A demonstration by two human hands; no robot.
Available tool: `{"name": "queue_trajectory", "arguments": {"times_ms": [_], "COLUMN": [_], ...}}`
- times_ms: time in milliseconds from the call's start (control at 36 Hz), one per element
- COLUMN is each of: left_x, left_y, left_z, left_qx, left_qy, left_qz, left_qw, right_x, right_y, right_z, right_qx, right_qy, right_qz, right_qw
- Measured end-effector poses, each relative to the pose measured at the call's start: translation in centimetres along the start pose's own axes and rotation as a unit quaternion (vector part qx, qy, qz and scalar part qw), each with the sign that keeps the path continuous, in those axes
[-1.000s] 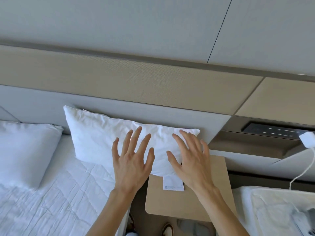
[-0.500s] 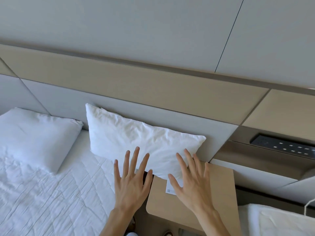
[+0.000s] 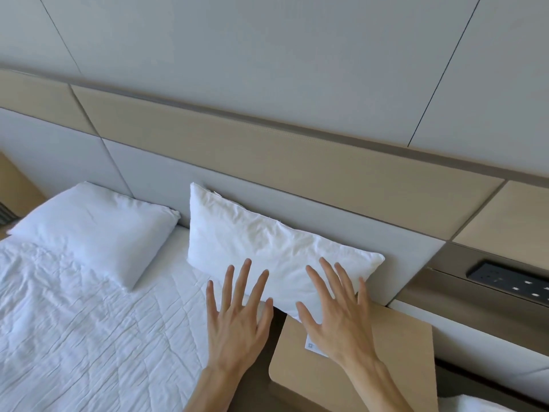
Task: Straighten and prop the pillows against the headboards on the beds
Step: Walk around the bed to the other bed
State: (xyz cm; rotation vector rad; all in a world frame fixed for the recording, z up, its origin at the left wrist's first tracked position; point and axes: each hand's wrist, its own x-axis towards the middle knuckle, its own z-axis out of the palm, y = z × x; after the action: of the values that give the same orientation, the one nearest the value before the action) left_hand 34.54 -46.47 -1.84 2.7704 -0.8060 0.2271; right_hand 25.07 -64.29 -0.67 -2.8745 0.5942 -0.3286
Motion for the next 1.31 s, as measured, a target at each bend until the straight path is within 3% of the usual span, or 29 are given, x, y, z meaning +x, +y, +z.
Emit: {"name": "queue_trajectory", "arguments": {"times_ms": [389,694,944,1306], "left_x": [-5.4,-11.1,-16.4,-24.7], "left_y": [-8.5,-12.3,-11.7,-6.4], "left_z": [-3.3,-5.2,-7.1,-7.6], "left_qx": [0.011,0.041,0.087,0.119], "left_qy": [0.030,0.056,0.062,0.079], "left_qz": [-0.116,-0.243,-0.379,-0.555], "left_qw": [0.993,0.967,0.919,0.819], "right_x": [0.7,1.0,0.0,-4.4], "right_y": [-10.1,-16.8,-20.6,-23.1], "right_z": [0.8,1.6,3.1,4.3], "right_qx": [0.020,0.041,0.067,0.112], "right_qy": [-0.029,-0.061,-0.104,-0.155], "right_qz": [-0.121,-0.255,-0.404,-0.577], "right_qw": [0.992,0.964,0.906,0.794]}}
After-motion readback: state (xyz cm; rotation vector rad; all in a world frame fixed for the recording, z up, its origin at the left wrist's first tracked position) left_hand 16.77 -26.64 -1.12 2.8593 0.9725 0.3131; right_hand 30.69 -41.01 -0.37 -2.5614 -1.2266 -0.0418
